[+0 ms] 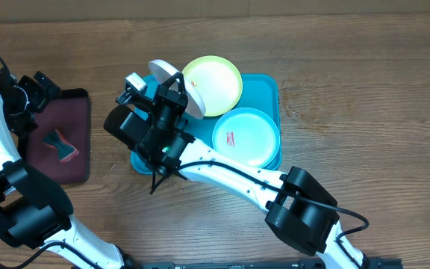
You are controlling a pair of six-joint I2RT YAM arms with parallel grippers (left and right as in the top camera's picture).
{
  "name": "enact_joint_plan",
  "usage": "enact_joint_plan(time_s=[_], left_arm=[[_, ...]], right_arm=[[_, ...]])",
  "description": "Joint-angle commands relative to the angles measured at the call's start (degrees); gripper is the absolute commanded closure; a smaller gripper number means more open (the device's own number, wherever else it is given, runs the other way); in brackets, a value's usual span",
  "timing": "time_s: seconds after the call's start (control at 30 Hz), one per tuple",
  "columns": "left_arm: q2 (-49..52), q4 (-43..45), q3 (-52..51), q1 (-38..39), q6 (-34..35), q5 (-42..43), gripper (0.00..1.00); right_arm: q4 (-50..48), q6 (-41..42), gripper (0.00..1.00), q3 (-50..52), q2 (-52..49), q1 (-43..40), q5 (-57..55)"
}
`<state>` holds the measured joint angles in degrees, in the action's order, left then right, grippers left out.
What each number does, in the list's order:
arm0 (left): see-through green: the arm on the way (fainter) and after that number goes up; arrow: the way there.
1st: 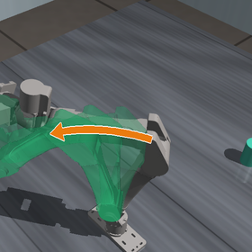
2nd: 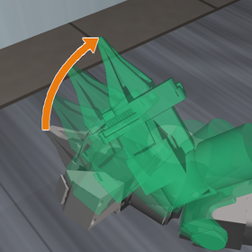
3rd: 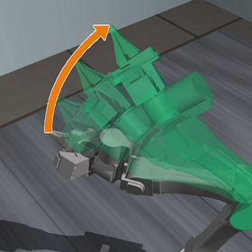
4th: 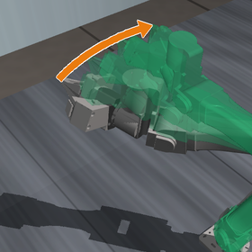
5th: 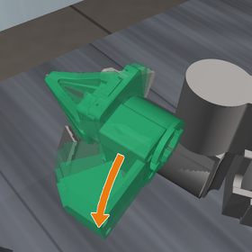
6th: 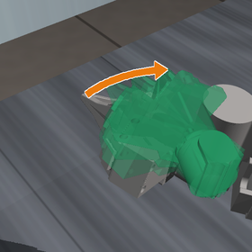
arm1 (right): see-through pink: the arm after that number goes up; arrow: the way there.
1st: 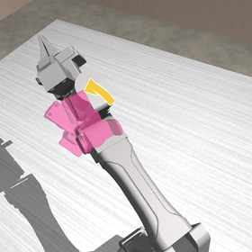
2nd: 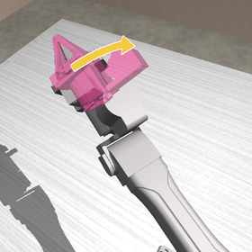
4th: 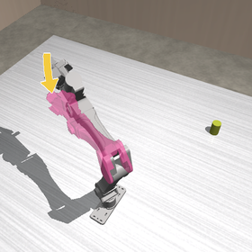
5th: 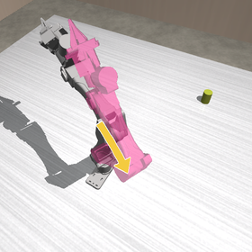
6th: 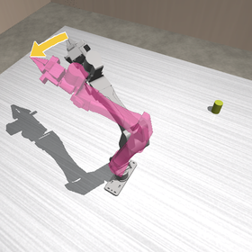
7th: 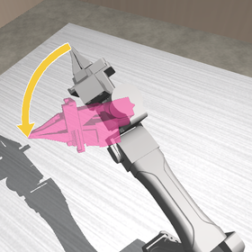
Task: Clean dirty plates on tray and stack at the side
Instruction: 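Lift the white plate off the teal tray with the right gripper, then set the white plate on the table right of the tray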
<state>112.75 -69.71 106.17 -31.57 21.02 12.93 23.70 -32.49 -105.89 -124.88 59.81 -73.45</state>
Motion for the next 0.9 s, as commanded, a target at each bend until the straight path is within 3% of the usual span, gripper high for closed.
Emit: enact_joint_plan(time_s=[0.0, 0.1, 0.17, 0.33, 0.4, 0.6, 0.87], left_arm=[[0.0, -0.1, 0.7, 0.3, 0.0, 0.6, 0.0], [0.0, -0.1, 0.7, 0.3, 0.0, 0.6, 0.0], [0.0, -0.1, 0.7, 0.3, 0.0, 0.6, 0.0], [0.0, -0.1, 0.7, 0.3, 0.0, 0.6, 0.0], [0.0, -0.1, 0.7, 0.3, 0.0, 0.6, 0.0], [0.0, -0.1, 0.7, 0.3, 0.0, 0.6, 0.0], [0.0, -0.1, 0.7, 0.3, 0.0, 0.6, 0.0]], right_arm=[[3.4, 18.8, 0.96, -1.3, 2.1, -2.3, 7.9], [5.6, 28.1, 0.96, -1.4, 2.6, -3.4, 8.7], [6.4, 29.4, 0.96, -1.4, 3.6, -4.1, 10.5], [11.3, 33.0, 0.96, -1.4, 9.4, -8.7, 28.1], [15.8, 39.6, 0.96, -1.4, 13.5, -15.0, 42.8], [23.8, 46.7, 0.96, -1.3, 16.5, -31.8, 66.1], [31.6, 46.7, 0.96, -0.3, 13.4, -54.4, 76.4]])
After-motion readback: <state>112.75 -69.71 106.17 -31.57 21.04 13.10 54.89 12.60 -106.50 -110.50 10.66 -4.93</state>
